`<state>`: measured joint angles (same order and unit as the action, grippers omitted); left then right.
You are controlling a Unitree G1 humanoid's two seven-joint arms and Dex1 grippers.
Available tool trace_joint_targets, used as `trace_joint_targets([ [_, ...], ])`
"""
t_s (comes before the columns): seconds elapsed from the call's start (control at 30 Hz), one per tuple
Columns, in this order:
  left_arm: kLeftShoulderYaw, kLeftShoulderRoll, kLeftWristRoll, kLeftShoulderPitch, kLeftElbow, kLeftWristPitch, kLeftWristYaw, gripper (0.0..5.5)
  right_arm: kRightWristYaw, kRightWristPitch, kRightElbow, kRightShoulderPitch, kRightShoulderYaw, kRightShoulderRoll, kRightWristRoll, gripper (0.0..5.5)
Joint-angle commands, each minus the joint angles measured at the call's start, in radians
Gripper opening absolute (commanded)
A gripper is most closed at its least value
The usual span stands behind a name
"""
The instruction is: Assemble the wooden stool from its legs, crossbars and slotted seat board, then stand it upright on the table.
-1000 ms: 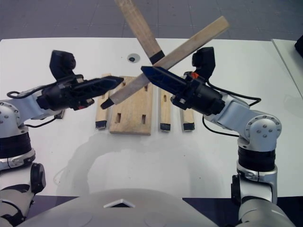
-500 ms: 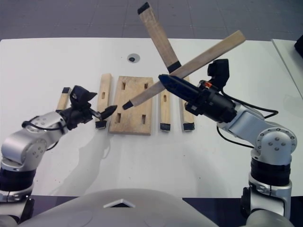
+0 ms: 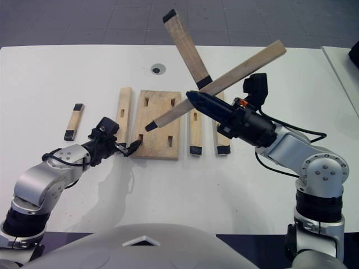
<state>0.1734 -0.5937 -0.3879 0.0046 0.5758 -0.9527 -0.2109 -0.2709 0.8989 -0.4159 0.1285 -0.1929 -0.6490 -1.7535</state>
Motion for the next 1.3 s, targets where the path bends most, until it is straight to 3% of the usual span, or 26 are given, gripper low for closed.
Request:
trace_joint_targets([
  [0.03, 0.092, -0.095, 0.070, 0.030, -0.018, -0.055, -0.049, 5.40, 0.000, -0.006, -0.015, 0.015, 0.011, -0.001, 0.039, 2.05],
  [0.23, 0.218, -0.277, 0.181, 0.096, -0.143, 0.043, -0.183, 5.40, -0.071, -0.063, 0.012, 0.093, 0.027, 0.032, 0.219, 2.05],
  [0.67, 0.232, -0.484, 0.369, 0.051, -0.414, 0.572, -0.476, 5.40, -0.411, -0.254, 0.371, 0.355, 0.293, 0.041, 0.923, 2.04],
  [0.9, 0.235, -0.460, 0.444, -0.045, -0.603, 0.849, -0.570, 5.40, -0.569, -0.329, 0.584, 0.486, 0.382, 0.129, 1.106, 2.04],
  [1.3, 0.228, -0.372, 0.483, -0.099, -0.643, 0.915, -0.604, 5.40, -0.757, -0.408, 0.926, 0.617, 0.445, 0.256, 1.330, 2.04],
])
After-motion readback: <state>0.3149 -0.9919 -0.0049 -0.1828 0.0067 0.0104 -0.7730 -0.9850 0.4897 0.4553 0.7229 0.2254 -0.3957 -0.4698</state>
